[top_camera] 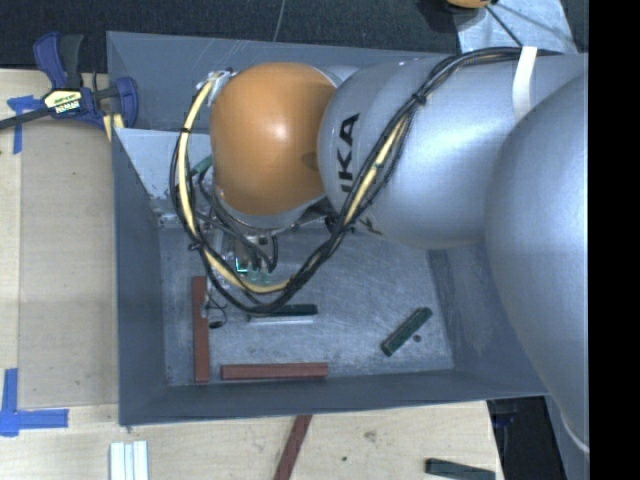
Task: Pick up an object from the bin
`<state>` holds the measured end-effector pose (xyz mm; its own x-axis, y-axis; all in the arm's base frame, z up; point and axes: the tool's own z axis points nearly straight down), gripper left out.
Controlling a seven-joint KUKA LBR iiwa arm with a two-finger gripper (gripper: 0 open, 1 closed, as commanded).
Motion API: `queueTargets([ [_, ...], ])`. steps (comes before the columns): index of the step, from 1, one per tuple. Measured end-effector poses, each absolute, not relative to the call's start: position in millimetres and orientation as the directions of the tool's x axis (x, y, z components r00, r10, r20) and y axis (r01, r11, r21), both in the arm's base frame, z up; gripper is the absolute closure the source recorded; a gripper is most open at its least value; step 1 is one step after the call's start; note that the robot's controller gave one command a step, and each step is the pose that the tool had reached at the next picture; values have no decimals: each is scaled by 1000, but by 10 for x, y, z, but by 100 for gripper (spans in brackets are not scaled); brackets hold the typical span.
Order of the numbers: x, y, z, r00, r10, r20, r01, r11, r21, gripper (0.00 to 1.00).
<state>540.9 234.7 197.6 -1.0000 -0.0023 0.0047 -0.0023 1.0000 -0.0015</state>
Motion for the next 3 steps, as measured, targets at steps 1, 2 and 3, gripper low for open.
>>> queueTargets([
  [1, 5428, 2343, 2018, -1000, 0, -2, 0, 1000, 2, 0],
  [2, 5490, 2244, 1711, -995, -101, -7, -101, 995, 2, 0],
  [3, 5427, 2273, 1069, -926, -378, -7, -378, 926, 0, 0],
])
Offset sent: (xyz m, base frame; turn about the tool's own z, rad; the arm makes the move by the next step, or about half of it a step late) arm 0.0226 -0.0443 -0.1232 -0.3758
